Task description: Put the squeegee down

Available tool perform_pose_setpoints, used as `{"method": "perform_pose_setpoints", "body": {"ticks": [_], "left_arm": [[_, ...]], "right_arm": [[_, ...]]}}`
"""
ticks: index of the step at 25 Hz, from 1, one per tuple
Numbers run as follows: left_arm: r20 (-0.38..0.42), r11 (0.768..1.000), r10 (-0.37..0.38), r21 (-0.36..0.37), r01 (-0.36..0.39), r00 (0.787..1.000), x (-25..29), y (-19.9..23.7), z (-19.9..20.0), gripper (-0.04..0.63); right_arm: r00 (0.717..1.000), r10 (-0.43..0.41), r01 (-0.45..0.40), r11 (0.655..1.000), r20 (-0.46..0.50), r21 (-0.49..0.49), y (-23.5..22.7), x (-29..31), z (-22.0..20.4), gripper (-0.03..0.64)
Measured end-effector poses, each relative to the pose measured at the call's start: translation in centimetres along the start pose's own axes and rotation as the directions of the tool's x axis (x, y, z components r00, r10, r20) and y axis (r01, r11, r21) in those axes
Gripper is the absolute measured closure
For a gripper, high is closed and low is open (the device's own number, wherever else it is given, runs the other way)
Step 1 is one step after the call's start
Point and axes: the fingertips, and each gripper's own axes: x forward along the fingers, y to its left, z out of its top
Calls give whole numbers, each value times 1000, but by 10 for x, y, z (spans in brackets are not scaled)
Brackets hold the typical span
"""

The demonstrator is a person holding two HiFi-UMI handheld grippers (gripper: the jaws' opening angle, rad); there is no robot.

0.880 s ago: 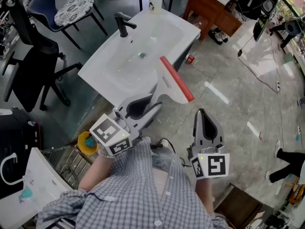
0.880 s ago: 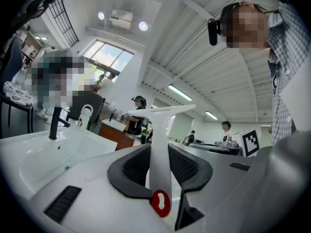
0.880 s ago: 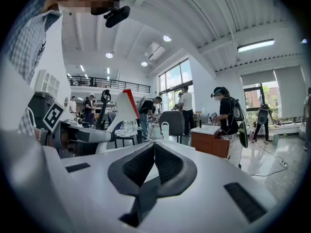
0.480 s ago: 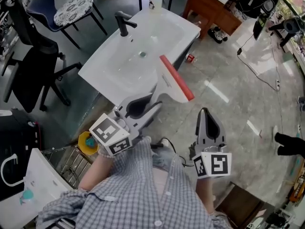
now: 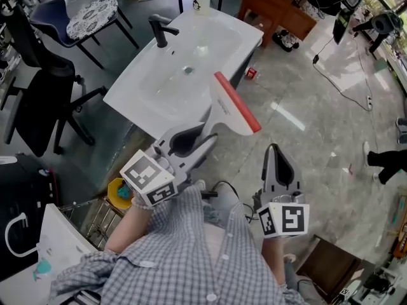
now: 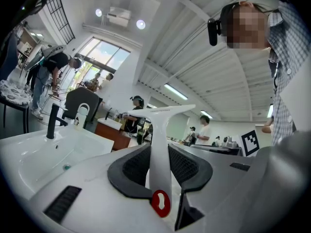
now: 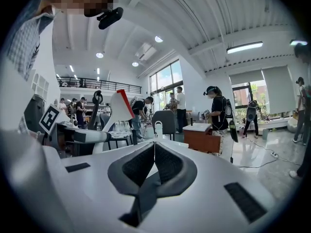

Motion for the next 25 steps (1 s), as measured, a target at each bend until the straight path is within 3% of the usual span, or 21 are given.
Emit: {"method": "perform_pose_setpoints", "body": {"ticks": [11,25], "left_arm": [[-25,1000,-24,19,25,999,29,-7,-3,480],[-24,1000,27,13,-26,999,120,-10,-3,480]], "right_arm": [[1000,-25,25,999,-3,21,-28,0,-6,607],[999,46,-45,998,-14,31,-116,42,-2,606]]}}
